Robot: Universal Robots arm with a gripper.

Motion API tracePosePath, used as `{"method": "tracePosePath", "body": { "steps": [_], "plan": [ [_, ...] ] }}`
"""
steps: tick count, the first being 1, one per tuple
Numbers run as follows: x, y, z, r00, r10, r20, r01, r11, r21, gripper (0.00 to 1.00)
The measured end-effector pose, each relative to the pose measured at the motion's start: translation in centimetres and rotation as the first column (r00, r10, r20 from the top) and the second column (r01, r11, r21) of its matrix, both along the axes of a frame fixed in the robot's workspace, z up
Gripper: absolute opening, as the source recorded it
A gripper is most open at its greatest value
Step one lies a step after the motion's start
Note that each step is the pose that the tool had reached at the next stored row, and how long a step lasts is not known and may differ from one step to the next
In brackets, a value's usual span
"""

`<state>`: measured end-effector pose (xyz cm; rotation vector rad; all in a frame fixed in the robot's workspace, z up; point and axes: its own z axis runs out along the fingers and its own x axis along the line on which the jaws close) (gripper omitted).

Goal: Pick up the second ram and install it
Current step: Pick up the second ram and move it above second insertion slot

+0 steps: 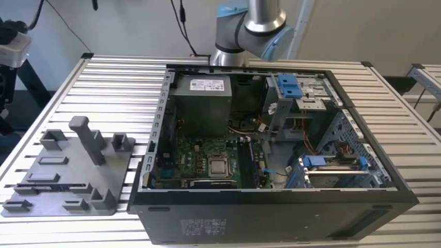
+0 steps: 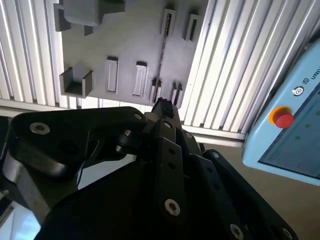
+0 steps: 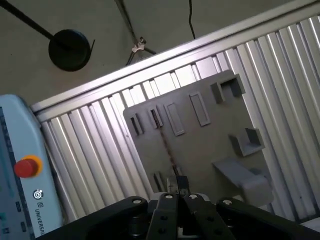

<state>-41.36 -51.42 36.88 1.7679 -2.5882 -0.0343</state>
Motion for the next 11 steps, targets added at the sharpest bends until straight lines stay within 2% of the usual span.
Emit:
{"method": "tracePosePath", "body": {
  "steps": [4,7,10,11],
  "plan": [
    [0.00,0.00,-0.07,0.9980,0.063,0.0004,-0.063,0.9980,-0.0065,0.11],
    [-0.01,0.11,-0.20,0.9951,0.099,0.0001,-0.099,0.9950,-0.0176,0.11],
    [-0.01,0.20,-0.30,0.9912,0.132,0.0040,-0.132,0.9911,-0.0183,0.11],
    [-0.01,0.30,-0.34,0.9900,0.141,0.0073,-0.140,0.9899,-0.0189,0.11]
  ]
}}
